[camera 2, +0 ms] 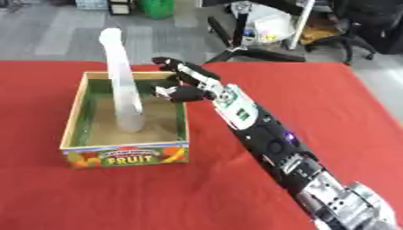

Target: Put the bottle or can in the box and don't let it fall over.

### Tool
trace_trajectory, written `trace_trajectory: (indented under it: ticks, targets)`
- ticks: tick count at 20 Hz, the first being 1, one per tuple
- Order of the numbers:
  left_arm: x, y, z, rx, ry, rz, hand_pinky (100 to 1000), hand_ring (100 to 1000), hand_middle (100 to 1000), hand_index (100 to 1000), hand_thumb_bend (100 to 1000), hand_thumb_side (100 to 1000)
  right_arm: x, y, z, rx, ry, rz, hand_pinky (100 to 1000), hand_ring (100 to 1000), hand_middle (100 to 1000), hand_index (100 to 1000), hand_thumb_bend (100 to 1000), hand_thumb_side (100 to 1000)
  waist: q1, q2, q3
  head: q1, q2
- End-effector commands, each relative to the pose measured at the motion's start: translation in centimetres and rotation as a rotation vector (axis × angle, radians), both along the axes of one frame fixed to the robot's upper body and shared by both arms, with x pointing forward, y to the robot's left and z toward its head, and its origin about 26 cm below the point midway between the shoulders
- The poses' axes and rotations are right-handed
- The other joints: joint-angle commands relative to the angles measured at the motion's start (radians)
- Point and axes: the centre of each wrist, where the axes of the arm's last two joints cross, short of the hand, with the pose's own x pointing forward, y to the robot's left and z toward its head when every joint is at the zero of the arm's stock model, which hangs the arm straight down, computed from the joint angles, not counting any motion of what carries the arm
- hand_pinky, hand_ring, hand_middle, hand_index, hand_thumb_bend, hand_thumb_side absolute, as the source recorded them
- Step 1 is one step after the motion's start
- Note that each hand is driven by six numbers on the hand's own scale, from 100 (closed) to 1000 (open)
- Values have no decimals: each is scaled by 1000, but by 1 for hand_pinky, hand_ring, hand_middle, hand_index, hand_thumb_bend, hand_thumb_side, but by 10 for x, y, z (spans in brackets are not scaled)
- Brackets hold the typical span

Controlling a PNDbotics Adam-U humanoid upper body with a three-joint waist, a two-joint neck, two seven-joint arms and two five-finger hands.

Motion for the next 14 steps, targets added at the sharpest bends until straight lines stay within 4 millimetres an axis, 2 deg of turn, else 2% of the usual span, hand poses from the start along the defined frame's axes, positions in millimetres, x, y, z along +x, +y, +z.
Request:
trace_trajectory:
  ticks: [1, 4, 7, 10, 14]
  targets:
    - [0, 9, 6, 23, -22, 23, 875, 1000, 947, 896, 532, 745, -21, -27, 28, 43, -122, -42, 907, 1000, 1000, 1000, 302, 472, 3, -26, -11, 17, -2]
    - [-1, 12, 6, 25, -24, 35, 875, 1000, 947, 896, 534, 744, -48, -48, 25, 108, -180, -110, 898, 1000, 1000, 1000, 287, 450, 3, -25, -31, 32, 0]
    - [-1, 14, 6, 26, -24, 46, 875, 1000, 947, 895, 535, 743, -75, -66, 13, 194, -231, -200, 890, 994, 1000, 1000, 269, 433, 4, -24, -57, 50, 2]
    - [-1, 15, 7, 26, -26, 50, 875, 1000, 947, 895, 534, 743, -97, -75, -5, 287, -266, -298, 882, 985, 1000, 1000, 254, 425, 4, -24, -74, 62, 2]
    - [-2, 15, 5, 21, -22, 57, 875, 1000, 946, 895, 534, 743, -116, -78, -34, 425, -311, -436, 865, 961, 1000, 999, 223, 403, 8, -25, -87, 72, 7]
